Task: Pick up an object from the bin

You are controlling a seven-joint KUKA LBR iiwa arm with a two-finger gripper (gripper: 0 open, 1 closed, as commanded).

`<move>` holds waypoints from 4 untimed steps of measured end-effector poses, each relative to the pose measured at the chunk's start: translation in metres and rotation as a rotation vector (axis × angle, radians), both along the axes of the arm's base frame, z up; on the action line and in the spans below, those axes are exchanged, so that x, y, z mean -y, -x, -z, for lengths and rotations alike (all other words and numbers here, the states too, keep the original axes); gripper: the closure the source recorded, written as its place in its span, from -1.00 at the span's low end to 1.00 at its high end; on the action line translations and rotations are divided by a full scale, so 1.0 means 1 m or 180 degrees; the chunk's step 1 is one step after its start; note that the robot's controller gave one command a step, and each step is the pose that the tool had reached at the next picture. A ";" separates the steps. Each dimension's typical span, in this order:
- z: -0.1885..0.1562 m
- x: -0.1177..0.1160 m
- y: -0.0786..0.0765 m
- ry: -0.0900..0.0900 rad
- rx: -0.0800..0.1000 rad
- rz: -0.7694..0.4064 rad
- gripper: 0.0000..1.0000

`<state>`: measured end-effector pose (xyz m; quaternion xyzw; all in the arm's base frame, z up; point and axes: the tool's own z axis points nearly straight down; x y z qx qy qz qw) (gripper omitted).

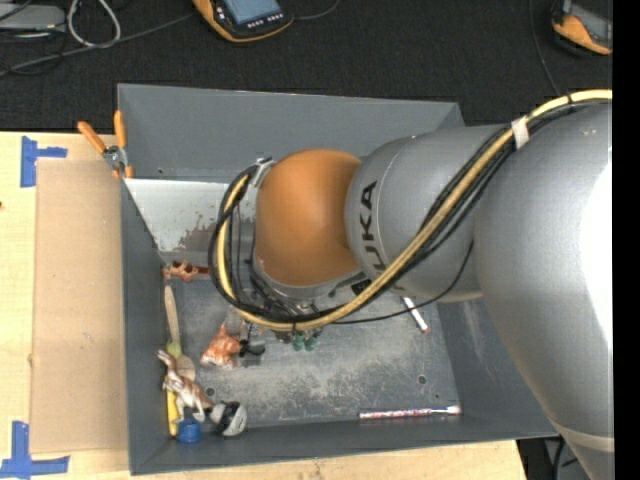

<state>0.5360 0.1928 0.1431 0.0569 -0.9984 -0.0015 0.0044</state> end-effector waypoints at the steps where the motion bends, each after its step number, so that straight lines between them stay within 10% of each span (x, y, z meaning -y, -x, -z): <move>1: -0.062 0.006 -0.007 -0.0009 0.0025 0.0081 1.00; 2: 0.013 0.018 -0.009 -0.0008 0.0012 -0.0450 1.00; 4: -0.084 0.031 -0.007 -0.0004 0.0001 -0.0577 1.00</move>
Offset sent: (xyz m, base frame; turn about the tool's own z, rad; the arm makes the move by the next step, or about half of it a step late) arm 0.0123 -0.0307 -0.0731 -0.2688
